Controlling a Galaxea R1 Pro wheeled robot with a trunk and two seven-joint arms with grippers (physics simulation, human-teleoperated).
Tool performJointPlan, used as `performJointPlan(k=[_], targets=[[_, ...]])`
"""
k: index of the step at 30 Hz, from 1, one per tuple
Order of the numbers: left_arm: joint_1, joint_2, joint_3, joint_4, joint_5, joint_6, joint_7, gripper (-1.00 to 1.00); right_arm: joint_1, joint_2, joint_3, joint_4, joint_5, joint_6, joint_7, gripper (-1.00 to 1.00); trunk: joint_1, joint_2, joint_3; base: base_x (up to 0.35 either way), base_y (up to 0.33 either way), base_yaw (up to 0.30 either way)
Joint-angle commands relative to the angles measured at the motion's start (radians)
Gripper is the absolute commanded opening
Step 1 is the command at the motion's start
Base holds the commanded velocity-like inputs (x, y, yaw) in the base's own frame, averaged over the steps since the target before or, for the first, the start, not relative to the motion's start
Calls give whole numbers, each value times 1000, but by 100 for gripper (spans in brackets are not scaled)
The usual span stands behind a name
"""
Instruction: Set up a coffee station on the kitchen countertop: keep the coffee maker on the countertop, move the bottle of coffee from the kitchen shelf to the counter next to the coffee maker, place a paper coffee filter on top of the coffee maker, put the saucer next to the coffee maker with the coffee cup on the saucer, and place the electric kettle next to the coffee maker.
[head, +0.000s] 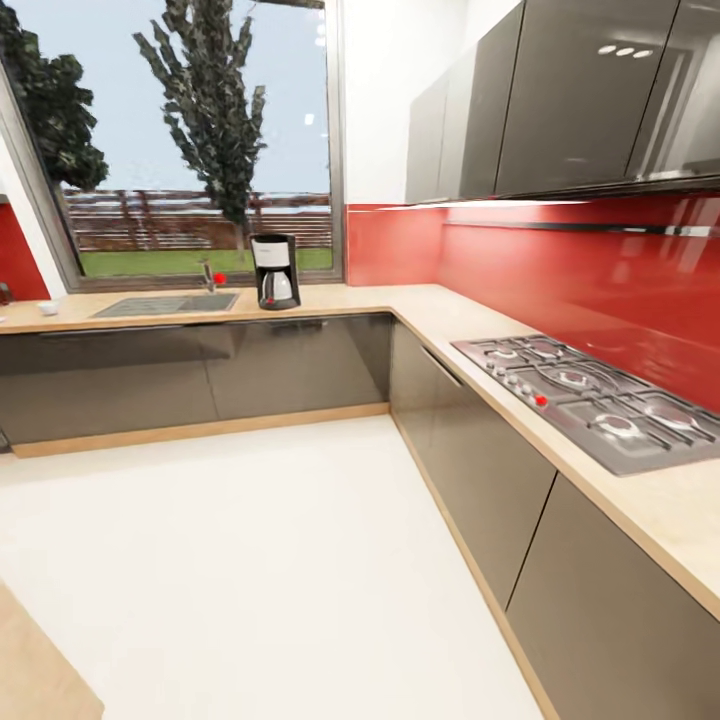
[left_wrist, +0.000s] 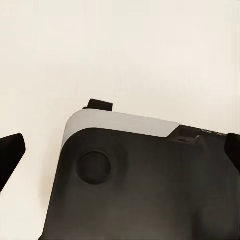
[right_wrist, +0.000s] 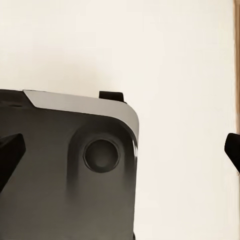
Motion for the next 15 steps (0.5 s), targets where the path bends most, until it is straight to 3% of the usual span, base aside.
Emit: performJointPlan(k=[1, 15], targets=[[0, 0, -3, -1, 8, -1, 0, 100, -1, 0, 0, 1, 10, -2, -6, 100, 1, 0, -1, 342, 3, 0], [0, 0, -5, -1, 9, 0, 0, 100, -1, 0, 0, 1, 9, -2, -6, 100, 1, 0, -1, 344, 0, 0]])
